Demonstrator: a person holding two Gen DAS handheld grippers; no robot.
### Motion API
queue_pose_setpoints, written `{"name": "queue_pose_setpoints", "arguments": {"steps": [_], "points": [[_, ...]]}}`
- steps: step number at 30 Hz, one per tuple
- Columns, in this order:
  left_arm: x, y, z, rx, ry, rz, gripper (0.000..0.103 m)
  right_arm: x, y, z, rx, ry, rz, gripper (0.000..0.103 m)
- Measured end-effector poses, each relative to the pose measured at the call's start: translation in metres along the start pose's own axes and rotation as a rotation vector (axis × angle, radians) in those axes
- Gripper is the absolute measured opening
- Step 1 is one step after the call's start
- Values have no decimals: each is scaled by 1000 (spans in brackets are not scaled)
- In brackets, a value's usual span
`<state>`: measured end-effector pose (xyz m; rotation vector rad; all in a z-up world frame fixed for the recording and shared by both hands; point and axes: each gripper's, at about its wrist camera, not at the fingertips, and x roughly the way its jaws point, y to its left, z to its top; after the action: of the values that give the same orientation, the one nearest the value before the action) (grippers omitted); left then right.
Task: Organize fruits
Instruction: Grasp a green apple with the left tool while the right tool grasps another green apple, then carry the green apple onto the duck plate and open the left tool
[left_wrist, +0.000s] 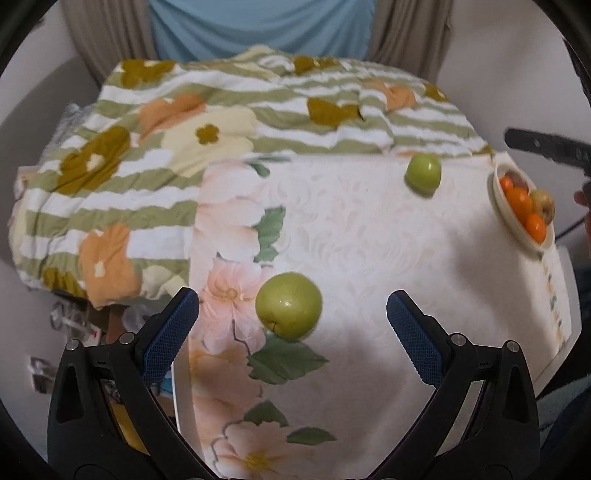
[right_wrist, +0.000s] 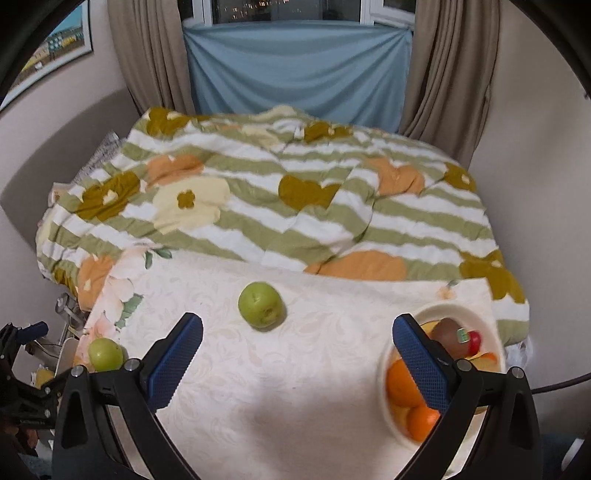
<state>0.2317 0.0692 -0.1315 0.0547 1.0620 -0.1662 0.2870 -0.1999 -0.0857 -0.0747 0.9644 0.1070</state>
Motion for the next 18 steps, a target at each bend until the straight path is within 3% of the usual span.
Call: {"name": "queue_pose_setpoints", "arguments": {"steps": [5,13,17,18], "points": [[35,9,-8,40,61,-48,103,31,9,-2,59,18,13,103],[65,11,-13,91,113,-88,89,68,17,-10,110,68,28,102],[72,8,-14,86,132,-104,64,80,22,-11,92,88,32,102],[74,8,-14,81,138,-100,63,83,23,-11,89,92,36,102]]}}
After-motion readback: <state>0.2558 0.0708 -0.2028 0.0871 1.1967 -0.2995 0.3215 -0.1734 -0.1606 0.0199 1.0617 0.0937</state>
